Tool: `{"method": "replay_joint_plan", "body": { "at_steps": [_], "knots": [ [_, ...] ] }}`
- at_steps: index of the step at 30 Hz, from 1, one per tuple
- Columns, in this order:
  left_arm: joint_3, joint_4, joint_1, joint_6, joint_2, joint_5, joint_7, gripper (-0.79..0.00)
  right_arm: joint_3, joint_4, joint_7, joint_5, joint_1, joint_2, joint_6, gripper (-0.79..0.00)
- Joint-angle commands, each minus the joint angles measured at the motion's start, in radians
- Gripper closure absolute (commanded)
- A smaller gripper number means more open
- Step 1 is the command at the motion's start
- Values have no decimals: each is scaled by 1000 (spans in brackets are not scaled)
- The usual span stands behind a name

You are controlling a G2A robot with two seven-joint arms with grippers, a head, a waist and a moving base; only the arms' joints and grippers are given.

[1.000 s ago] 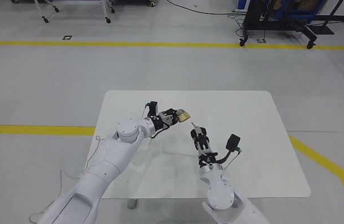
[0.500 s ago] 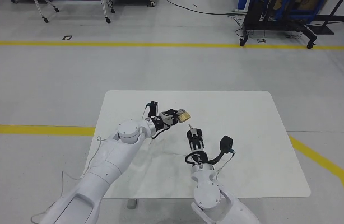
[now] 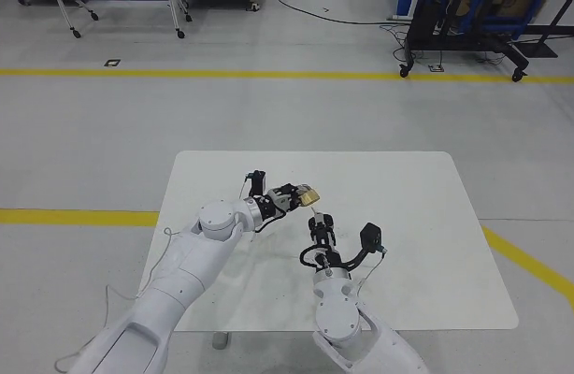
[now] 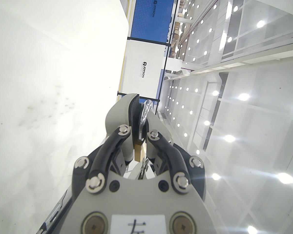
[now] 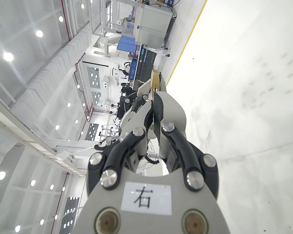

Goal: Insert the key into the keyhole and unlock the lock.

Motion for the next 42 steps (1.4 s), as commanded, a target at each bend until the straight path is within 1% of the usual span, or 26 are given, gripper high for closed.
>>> {"method": "replay_joint_plan", "body": {
  "at_steps": [1,19,42],
  "knots": [
    [-2,0,1,0,-1,2,0,0,5,7,2,4,4,-4,2,0],
    [-14,-9,14,9,-11,24,-6,0,25,42,-11,-25,8,-43,13,0],
    [-25,-47,34,-3,-9,113,-38,0,55,65,28,-86,5,-78,42,0]
  ]
}}
